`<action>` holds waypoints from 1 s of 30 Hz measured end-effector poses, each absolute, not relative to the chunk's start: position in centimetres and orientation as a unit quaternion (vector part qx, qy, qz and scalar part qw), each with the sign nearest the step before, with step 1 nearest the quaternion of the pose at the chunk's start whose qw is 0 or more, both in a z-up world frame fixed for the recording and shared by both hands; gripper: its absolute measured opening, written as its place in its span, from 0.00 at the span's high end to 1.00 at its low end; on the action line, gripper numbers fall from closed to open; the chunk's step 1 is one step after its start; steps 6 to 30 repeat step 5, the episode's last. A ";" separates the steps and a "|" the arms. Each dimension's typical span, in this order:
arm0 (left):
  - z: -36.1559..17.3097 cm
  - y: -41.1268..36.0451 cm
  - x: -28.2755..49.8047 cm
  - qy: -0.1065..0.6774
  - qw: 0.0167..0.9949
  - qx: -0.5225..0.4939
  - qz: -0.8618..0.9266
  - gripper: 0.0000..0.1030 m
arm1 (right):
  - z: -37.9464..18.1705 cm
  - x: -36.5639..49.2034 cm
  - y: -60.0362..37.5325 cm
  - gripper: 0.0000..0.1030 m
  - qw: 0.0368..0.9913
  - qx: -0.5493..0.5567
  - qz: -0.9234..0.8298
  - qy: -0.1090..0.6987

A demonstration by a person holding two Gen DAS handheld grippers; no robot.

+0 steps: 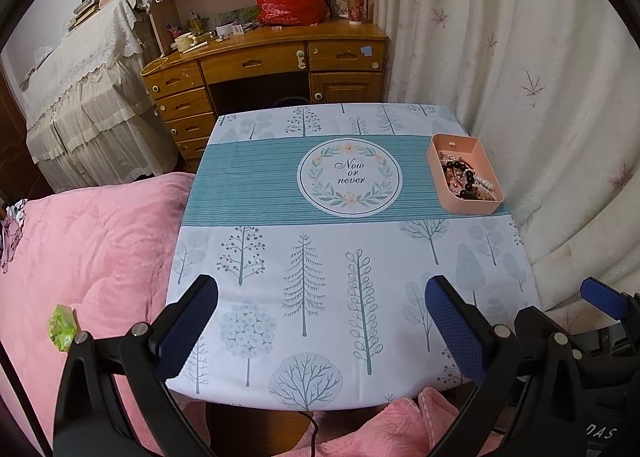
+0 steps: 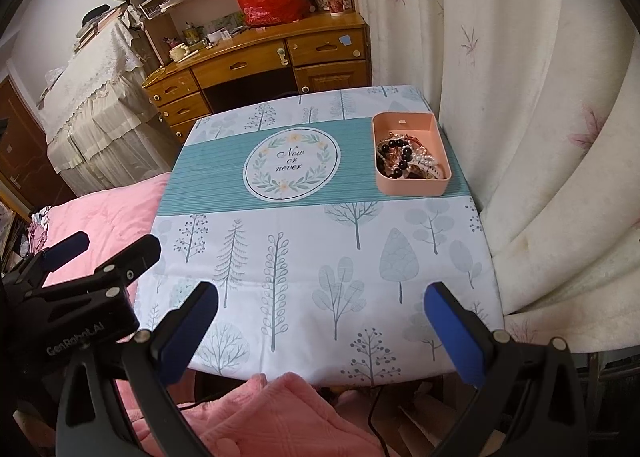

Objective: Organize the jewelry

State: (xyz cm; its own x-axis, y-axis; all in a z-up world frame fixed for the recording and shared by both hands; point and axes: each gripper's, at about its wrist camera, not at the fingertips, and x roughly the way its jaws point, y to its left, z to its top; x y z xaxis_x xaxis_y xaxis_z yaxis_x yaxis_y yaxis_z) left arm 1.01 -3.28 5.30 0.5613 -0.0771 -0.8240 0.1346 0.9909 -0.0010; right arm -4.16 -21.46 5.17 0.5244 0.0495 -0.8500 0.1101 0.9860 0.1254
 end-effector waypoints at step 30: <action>5.1 -2.9 1.6 0.468 0.881 0.030 -0.063 0.01 | 4.9 -3.8 -21.2 0.00 0.866 0.084 -0.022 0.493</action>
